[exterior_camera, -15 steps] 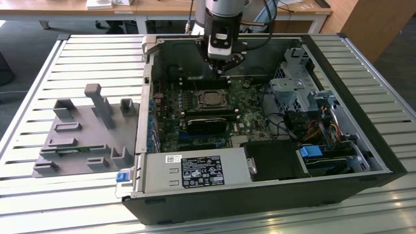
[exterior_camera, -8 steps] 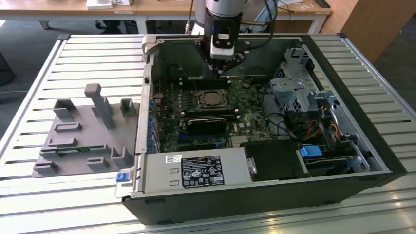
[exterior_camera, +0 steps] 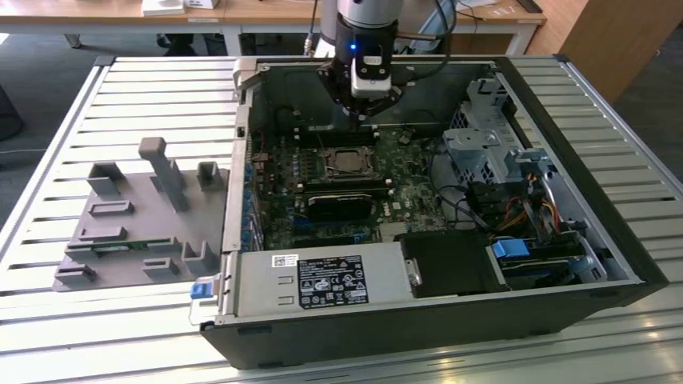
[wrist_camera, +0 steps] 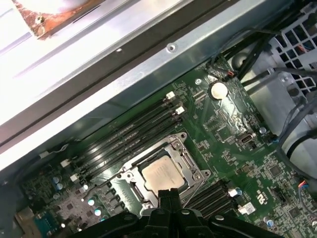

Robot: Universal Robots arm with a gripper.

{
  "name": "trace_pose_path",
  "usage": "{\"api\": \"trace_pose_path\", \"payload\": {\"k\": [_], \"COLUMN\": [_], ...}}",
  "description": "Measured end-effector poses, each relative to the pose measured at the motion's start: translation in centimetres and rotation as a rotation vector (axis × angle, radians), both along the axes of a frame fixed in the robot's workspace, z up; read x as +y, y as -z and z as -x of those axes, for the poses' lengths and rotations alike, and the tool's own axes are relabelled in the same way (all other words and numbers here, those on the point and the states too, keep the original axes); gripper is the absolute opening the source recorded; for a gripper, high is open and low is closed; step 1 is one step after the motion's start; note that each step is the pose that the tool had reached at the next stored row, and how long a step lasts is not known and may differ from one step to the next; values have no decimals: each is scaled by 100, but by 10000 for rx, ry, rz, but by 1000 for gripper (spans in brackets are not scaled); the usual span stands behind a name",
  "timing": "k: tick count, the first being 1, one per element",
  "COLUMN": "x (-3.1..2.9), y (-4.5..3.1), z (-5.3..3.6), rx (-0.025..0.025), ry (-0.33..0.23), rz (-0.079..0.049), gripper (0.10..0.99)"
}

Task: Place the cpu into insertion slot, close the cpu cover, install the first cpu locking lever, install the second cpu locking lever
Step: 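Install the first cpu locking lever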

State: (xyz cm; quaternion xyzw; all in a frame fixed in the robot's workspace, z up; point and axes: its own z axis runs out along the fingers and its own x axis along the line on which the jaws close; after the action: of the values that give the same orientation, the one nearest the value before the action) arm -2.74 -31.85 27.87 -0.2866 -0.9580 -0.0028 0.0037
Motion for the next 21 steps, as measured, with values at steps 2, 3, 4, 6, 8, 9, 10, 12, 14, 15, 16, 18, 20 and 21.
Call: {"api": "trace_pose_path", "payload": {"k": [2,3,4,6,8,9,10,12,14,15,16,18,20,21], "x": [0,0,0,0,0,0,0,0,-1,-2,-1,-2,-2,-2], "y": [0,0,0,1,1,2,3,5,7,8,10,14,17,18], "z": [0,0,0,0,0,0,0,0,0,1,2,5,5,6], "rx": [0,0,0,0,0,0,0,-4,-30,-64,-108,-180,-198,-206], "ry": [-273,-405,-535,-816,-1143,-1333,-1488,-1736,-1903,-1957,-2002,-2095,-2208,-2257], "rz": [0,0,0,0,0,0,0,-1,2,6,9,9,-79,-163], "gripper": [106,106,106,106,106,106,106,106,106,106,106,106,106,106]}}
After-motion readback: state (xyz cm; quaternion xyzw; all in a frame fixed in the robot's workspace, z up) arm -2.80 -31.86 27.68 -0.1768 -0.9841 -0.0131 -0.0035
